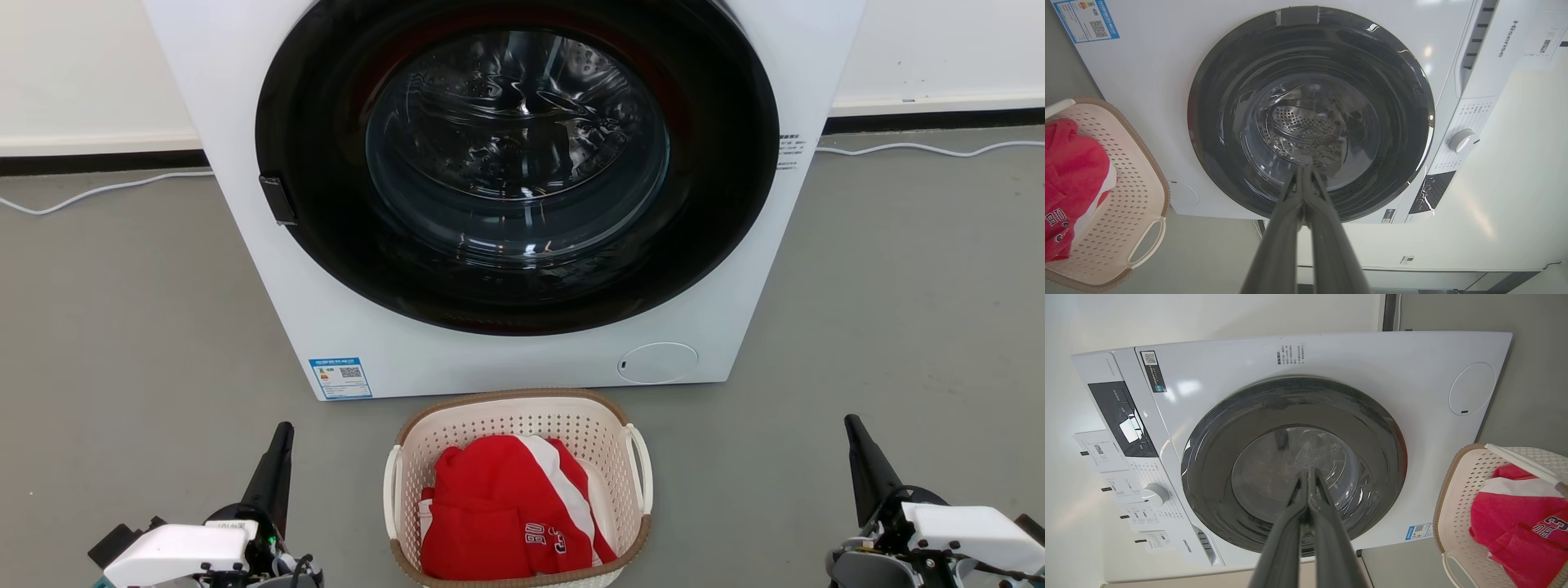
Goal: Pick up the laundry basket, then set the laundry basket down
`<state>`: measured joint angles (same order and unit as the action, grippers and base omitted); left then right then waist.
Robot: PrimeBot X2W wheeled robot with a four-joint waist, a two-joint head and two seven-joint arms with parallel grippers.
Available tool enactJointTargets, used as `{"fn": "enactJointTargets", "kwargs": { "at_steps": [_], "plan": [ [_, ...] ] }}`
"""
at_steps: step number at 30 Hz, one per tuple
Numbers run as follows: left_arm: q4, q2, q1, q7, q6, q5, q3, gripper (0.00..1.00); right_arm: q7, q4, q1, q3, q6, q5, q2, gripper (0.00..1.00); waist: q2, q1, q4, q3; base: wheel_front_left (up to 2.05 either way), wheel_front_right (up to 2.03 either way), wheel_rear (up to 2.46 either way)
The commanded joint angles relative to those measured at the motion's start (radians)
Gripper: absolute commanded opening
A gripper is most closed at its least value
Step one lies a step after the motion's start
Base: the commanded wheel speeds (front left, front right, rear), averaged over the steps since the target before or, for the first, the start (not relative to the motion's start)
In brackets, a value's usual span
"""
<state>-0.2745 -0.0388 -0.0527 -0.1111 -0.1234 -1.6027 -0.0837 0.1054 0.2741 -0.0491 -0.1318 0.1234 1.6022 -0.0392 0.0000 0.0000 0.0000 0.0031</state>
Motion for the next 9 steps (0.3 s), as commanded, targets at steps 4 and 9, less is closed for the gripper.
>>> {"fn": "enactJointTargets", "kwargs": {
  "at_steps": [4,9],
  "plan": [
    [0.029,-0.011,-0.055,-0.002,-0.007,-0.006,-0.03,0.0,0.008,-0.029,-0.059,0.018,0.007,0.007,-0.011,0.0,0.0,0.0,0.0,0.0,0.0,0.0,0.0],
    [0.029,-0.011,-0.055,-0.002,-0.007,-0.006,-0.03,0.0,0.008,-0.029,-0.059,0.018,0.007,0.007,-0.011,0.0,0.0,0.0,0.0,0.0,0.0,0.0,0.0]
  ]
}}
